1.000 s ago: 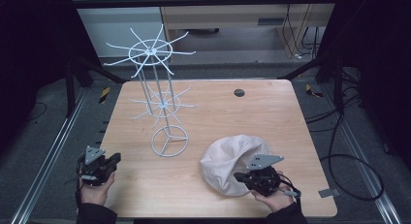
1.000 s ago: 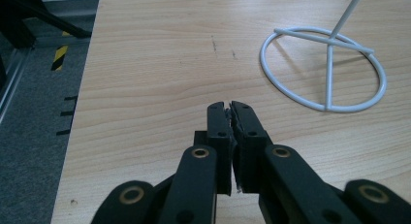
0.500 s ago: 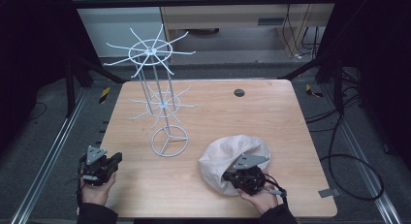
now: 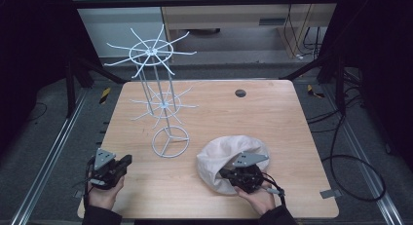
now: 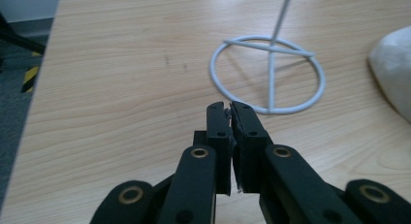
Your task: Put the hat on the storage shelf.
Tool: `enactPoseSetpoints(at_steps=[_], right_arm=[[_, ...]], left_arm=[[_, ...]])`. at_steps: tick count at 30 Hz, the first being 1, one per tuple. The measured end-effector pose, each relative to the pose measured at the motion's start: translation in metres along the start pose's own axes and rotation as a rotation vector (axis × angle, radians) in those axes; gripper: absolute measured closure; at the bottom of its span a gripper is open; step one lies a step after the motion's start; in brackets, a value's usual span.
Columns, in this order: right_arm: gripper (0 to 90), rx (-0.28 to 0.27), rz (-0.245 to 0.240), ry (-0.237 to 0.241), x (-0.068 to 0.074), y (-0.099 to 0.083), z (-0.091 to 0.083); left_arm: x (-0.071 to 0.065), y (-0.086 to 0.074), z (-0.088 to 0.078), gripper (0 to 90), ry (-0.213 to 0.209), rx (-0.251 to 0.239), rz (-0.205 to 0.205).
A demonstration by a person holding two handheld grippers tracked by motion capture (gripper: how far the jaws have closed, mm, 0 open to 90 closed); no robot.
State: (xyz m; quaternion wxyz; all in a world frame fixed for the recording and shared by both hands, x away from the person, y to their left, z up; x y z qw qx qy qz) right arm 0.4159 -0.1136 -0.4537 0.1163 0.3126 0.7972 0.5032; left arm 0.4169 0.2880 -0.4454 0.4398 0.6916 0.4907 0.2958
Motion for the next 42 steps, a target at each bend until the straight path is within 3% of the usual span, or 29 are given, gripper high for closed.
enactPoseSetpoints(at_steps=[7,14,20,27,36,39,42], right_arm=[[90.0,-0.055,0.017,-0.054,-0.011,-0.003,-0.031],[90.0,-0.122,0.054,-0.158,-0.040,-0.004,-0.060],[90.0,-0.156,0.082,-0.234,-0.065,-0.004,-0.069],[90.0,-0.177,0.123,-0.272,-0.091,0.000,-0.061],[90.0,-0.212,0.138,-0.266,-0.109,0.011,-0.036],[90.0,-0.193,0.131,-0.265,-0.115,0.013,-0.025],[90.0,-0.180,0.137,-0.254,-0.119,0.014,-0.017]], left_arm=[[-0.027,0.001,0.003,86.9,-0.068,0.006,0.034],[-0.062,0.000,0.011,87.7,-0.150,0.030,0.088],[-0.086,0.001,0.020,87.9,-0.185,0.043,0.127],[-0.114,-0.002,0.031,88.1,-0.222,0.055,0.173],[-0.151,-0.011,0.046,88.1,-0.298,0.094,0.214],[-0.165,-0.015,0.053,88.0,-0.318,0.113,0.240],[-0.169,-0.016,0.056,88.0,-0.329,0.118,0.244]])
Point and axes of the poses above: each handheld gripper's, and its own axes: z roughly forward along the jaws, y roughly out of its top, x roughly to its left, the point moved 1 cm from there along z, roughly forward along the jaws, and after that the axes turned 7 degrees about -x, right-handed, at the moved point
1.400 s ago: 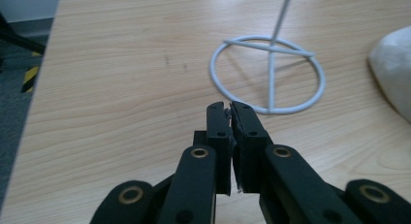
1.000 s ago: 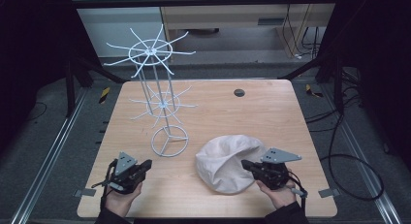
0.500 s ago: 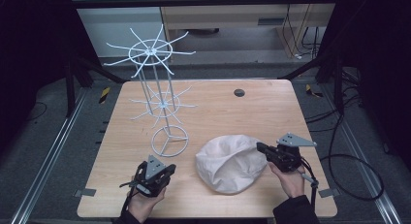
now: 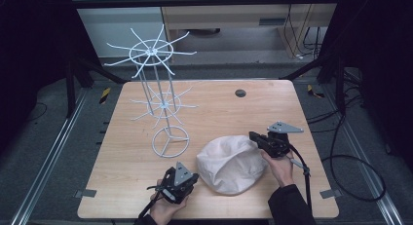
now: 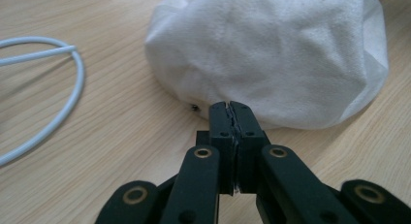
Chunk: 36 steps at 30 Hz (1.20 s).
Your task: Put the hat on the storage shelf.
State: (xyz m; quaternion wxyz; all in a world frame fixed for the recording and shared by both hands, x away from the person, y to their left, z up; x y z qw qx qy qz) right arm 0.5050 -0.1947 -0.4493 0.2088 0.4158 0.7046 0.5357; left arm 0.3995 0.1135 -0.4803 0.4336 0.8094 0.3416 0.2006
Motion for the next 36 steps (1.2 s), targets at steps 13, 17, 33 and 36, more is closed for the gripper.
enactPoseSetpoints(at_steps=[13,17,33,36], right_arm=[[90.0,0.126,-0.023,-0.031,-0.009,-0.010,0.007],[90.0,0.148,-0.019,-0.057,-0.012,-0.012,0.000],[90.0,0.154,-0.033,-0.094,-0.013,-0.023,-0.040],[90.0,0.158,-0.036,-0.091,-0.012,-0.028,-0.046]], left_arm=[[0.005,0.010,0.030,88.5,0.024,-0.006,0.001],[0.010,0.014,0.042,88.8,0.039,-0.016,-0.017],[0.023,0.026,0.075,88.9,0.061,-0.037,-0.075],[0.025,0.028,0.082,88.9,0.066,-0.048,-0.099]])
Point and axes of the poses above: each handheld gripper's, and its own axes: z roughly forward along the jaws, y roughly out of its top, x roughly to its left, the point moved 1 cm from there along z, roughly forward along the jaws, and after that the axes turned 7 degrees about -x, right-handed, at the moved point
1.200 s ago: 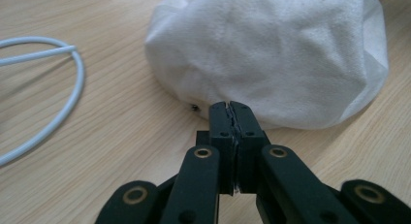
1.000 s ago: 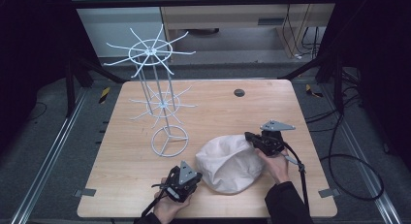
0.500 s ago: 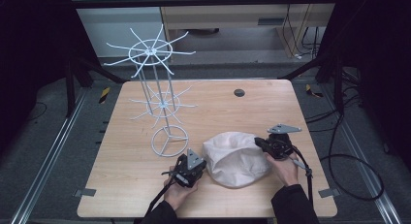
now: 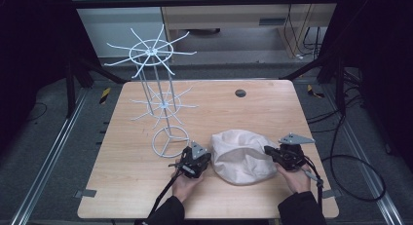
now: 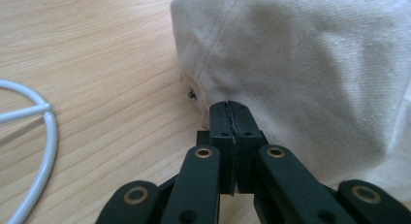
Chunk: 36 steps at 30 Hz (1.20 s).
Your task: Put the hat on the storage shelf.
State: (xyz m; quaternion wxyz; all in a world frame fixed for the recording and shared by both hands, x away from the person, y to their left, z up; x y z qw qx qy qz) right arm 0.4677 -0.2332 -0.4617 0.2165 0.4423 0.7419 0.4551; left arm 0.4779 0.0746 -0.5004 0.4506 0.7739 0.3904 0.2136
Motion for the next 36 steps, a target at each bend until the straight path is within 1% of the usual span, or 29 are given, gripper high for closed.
enactPoseSetpoints(at_steps=[1,2,4,5,6,7,8,9,10,11,12,13,14,15,16,17,18,19,20,21,23,25,26,28,29,31,32,34,36], right_arm=[[90.0,0.003,0.004,0.003,0.000,-0.001,-0.001],[90.0,0.004,0.001,0.003,0.000,-0.003,-0.002],[90.0,0.004,0.009,0.001,-0.001,-0.005,-0.004],[90.0,-0.016,0.014,-0.006,-0.004,-0.005,-0.007],[90.0,-0.016,0.014,-0.006,-0.004,-0.005,-0.007],[90.0,-0.038,0.024,-0.020,-0.006,-0.004,-0.010],[90.0,-0.038,0.024,-0.020,-0.006,-0.004,-0.010],[90.0,-0.056,0.021,-0.033,-0.008,-0.002,-0.011],[90.0,-0.080,0.025,-0.060,-0.013,0.000,-0.013],[90.0,-0.090,0.028,-0.074,-0.016,0.000,-0.013],[90.0,-0.094,0.038,-0.087,-0.020,0.000,-0.013],[90.0,-0.098,0.045,-0.100,-0.023,0.000,-0.012],[90.0,-0.098,0.053,-0.111,-0.027,0.000,-0.010],[90.0,-0.095,0.059,-0.119,-0.030,-0.001,-0.008],[90.0,-0.090,0.060,-0.125,-0.033,-0.002,-0.006],[90.0,-0.079,0.047,-0.138,-0.036,-0.004,-0.002],[90.0,-0.068,0.050,-0.139,-0.037,-0.005,0.000],[90.0,-0.056,0.051,-0.140,-0.039,-0.006,0.003],[90.0,-0.050,0.044,-0.145,-0.040,-0.007,0.005],[90.0,-0.035,0.050,-0.143,-0.041,-0.009,0.007],[90.0,-0.022,0.039,-0.143,-0.042,-0.011,0.009],[90.0,-0.008,0.034,-0.139,-0.041,-0.012,0.009],[90.0,-0.005,0.039,-0.133,-0.041,-0.012,0.008],[90.0,-0.002,0.033,-0.131,-0.040,-0.013,0.008],[90.0,0.007,0.020,-0.127,-0.039,-0.015,0.006],[90.0,0.015,0.015,-0.120,-0.036,-0.018,0.003],[90.0,0.013,0.012,-0.115,-0.034,-0.019,0.000],[90.0,0.010,0.013,-0.108,-0.032,-0.020,-0.002],[90.0,0.006,-0.005,-0.095,-0.025,-0.023,-0.010]], left_arm=[[0.001,0.001,0.002,88.9,0.001,0.004,-0.006],[0.001,0.001,0.004,88.9,0.001,-0.007,-0.022],[0.002,0.001,0.006,88.7,0.002,-0.005,-0.026],[0.003,0.001,0.005,88.4,0.005,0.000,-0.027],[0.003,0.001,0.004,88.4,0.009,-0.009,-0.034],[0.004,0.001,-0.002,88.3,0.007,-0.015,-0.046],[0.004,0.001,-0.002,88.4,0.007,-0.015,-0.046],[0.005,0.002,-0.007,88.4,0.010,-0.023,-0.047],[0.004,0.003,-0.019,88.9,0.003,-0.036,-0.043],[0.003,0.003,-0.024,89.1,-0.013,-0.051,-0.056],[0.003,0.003,-0.024,89.2,-0.013,-0.051,-0.056],[-0.001,0.006,-0.036,89.3,-0.031,-0.076,-0.046],[-0.003,0.009,-0.041,89.3,-0.043,-0.084,-0.040],[-0.006,0.011,-0.045,89.3,-0.055,-0.089,-0.028],[-0.006,0.011,-0.045,89.3,-0.055,-0.089,-0.028],[-0.014,0.014,-0.049,89.4,-0.076,-0.095,-0.006],[-0.014,0.014,-0.049,89.3,-0.076,-0.095,-0.006],[-0.023,0.016,-0.047,89.3,-0.096,-0.085,0.012],[-0.023,0.016,-0.047,89.3,-0.096,-0.085,0.012],[-0.031,0.015,-0.042,89.3,-0.106,-0.075,0.030],[-0.035,0.013,-0.039,89.3,-0.110,-0.071,0.033],[-0.040,0.010,-0.028,89.3,-0.118,-0.046,0.036],[-0.040,0.010,-0.028,89.3,-0.118,-0.046,0.036],[-0.041,0.008,-0.021,89.3,-0.118,-0.037,0.036],[-0.040,0.008,-0.016,89.3,-0.104,-0.028,0.040],[-0.039,0.008,-0.013,89.3,-0.100,-0.026,0.039],[-0.037,0.009,-0.010,89.3,-0.085,-0.021,0.034],[-0.036,0.009,-0.009,89.3,-0.081,-0.021,0.032],[-0.032,0.009,-0.005,89.3,-0.069,-0.020,0.022]])
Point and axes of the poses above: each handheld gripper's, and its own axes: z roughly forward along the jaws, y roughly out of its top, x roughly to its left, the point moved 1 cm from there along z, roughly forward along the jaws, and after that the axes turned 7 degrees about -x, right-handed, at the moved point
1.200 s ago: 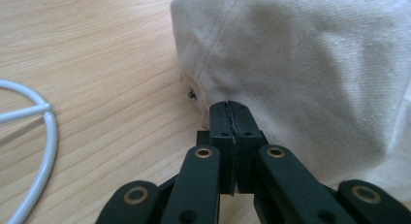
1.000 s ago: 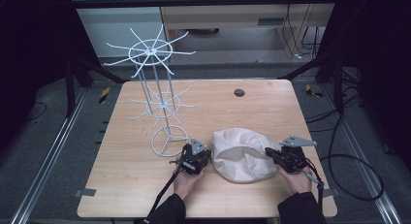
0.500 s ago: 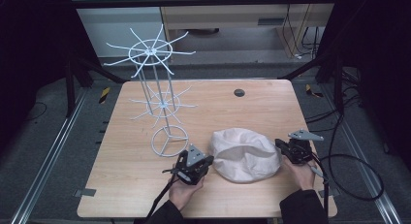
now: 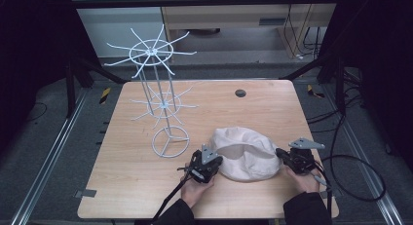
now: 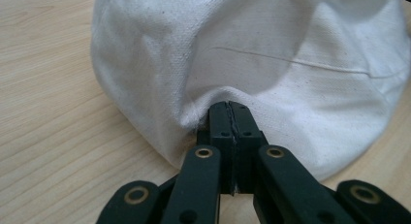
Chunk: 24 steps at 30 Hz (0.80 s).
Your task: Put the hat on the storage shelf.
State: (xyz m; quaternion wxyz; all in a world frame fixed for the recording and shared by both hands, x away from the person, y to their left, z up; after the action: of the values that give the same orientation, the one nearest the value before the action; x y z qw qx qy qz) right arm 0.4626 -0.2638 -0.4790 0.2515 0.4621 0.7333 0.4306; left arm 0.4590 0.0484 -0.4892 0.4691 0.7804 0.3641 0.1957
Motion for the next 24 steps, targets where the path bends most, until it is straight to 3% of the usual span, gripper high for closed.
enactPoseSetpoints(at_steps=[8,12,15,18,19,20,21,23,24], right_arm=[[90.0,0.007,-0.021,0.048,0.022,-0.011,-0.017],[90.0,-0.002,-0.021,0.044,0.022,-0.010,-0.021],[89.9,-0.036,-0.013,0.024,0.020,-0.005,-0.027],[88.5,-0.080,-0.028,0.020,0.021,0.001,-0.035],[87.2,-0.089,-0.033,0.025,0.022,0.004,-0.038],[87.2,-0.089,-0.033,0.025,0.022,0.004,-0.038],[84.5,-0.109,-0.054,0.029,0.023,0.008,-0.042],[80.4,-0.122,-0.066,0.045,0.025,0.013,-0.045],[78.4,-0.120,-0.075,0.051,0.026,0.015,-0.046]], left_arm=[[0.011,0.005,0.009,89.3,0.025,-0.013,-0.023],[0.011,0.006,0.004,87.4,0.020,-0.018,-0.026],[0.010,0.010,-0.014,86.1,0.008,-0.026,0.008],[0.012,0.013,-0.029,84.4,0.007,-0.040,0.014],[0.016,0.016,-0.045,83.6,0.005,-0.039,0.027],[0.016,0.016,-0.045,82.6,0.005,-0.039,0.027],[0.023,0.016,-0.061,81.7,0.013,-0.038,0.032],[0.027,0.016,-0.069,79.6,0.021,-0.035,0.039],[0.037,0.013,-0.084,78.2,0.025,-0.035,0.022]])
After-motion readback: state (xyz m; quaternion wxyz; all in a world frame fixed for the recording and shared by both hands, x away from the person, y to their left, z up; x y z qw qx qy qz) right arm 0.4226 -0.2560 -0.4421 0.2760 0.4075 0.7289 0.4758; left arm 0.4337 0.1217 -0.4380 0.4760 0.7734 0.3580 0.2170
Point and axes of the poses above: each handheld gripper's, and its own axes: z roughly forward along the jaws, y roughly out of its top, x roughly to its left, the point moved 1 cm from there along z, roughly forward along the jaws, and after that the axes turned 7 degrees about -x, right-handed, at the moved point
